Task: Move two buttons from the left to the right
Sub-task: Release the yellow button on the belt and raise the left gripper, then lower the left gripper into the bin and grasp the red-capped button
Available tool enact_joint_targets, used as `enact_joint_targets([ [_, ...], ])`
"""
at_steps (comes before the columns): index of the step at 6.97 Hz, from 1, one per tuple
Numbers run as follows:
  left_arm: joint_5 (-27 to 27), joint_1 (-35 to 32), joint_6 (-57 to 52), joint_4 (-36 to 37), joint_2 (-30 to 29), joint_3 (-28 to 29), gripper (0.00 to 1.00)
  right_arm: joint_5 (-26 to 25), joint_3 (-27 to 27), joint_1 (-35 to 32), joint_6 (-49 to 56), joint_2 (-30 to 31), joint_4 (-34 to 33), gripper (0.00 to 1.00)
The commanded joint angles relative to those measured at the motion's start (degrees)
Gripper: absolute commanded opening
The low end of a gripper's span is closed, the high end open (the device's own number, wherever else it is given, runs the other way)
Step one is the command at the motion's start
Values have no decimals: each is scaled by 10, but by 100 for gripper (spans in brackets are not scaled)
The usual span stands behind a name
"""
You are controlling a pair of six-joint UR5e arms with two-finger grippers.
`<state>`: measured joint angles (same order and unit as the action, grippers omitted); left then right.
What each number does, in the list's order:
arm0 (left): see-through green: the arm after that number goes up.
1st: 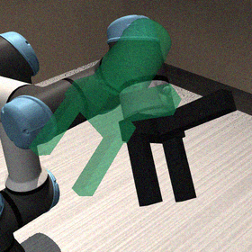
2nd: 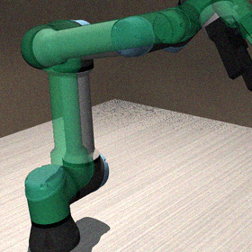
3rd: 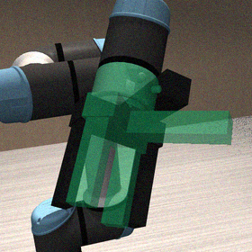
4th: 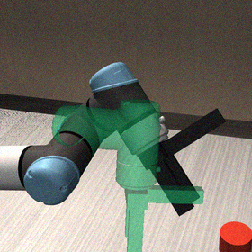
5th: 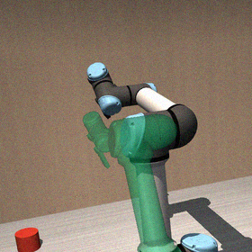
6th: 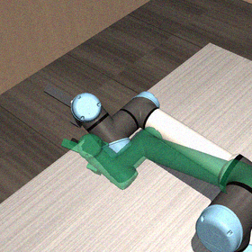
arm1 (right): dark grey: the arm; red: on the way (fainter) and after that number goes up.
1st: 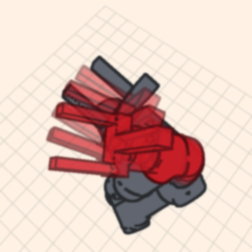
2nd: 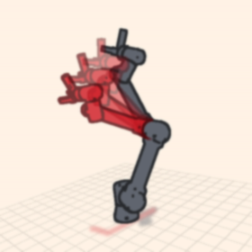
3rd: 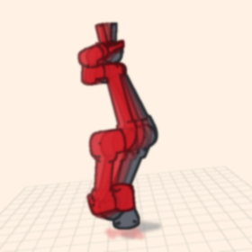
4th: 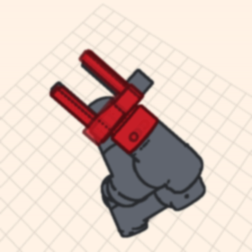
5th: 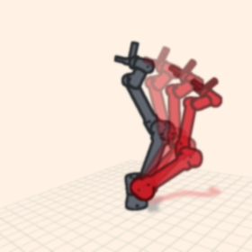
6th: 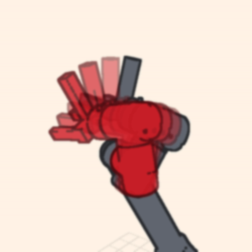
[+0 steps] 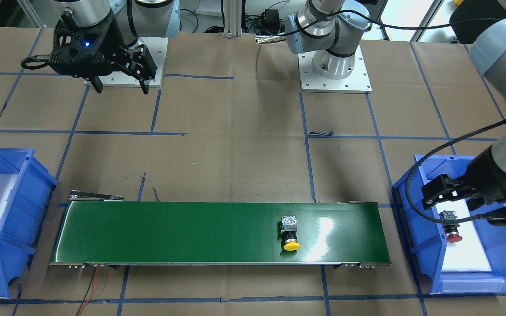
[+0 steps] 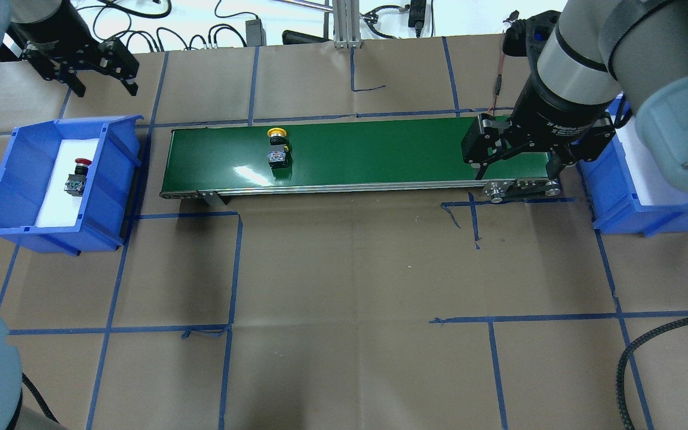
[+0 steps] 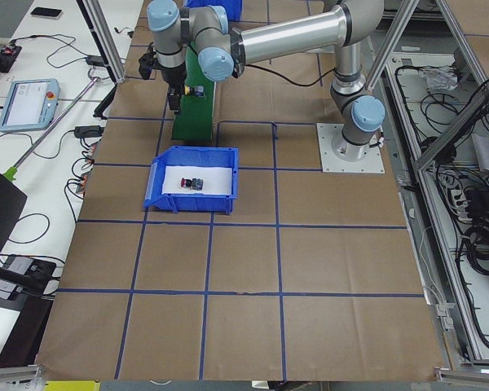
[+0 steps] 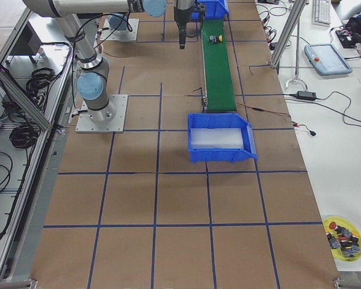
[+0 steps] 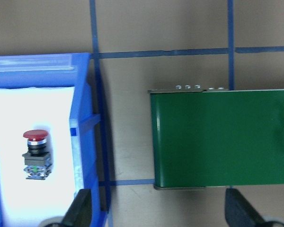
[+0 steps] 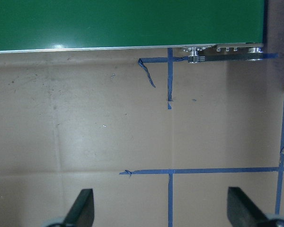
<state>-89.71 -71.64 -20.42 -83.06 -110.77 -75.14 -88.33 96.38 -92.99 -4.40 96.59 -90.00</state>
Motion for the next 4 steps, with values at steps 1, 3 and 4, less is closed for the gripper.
enact_joint_targets([
  [1,-1,68,-78,9,-16,-3,100,0,1,0,0,0,0,100],
  [3,0,97,-114,26,-36,-10,100,0,1,0,0,1,0,100],
  [4,0,97,-114,48,-42,-18,100,0,1,0,0,0,0,100],
])
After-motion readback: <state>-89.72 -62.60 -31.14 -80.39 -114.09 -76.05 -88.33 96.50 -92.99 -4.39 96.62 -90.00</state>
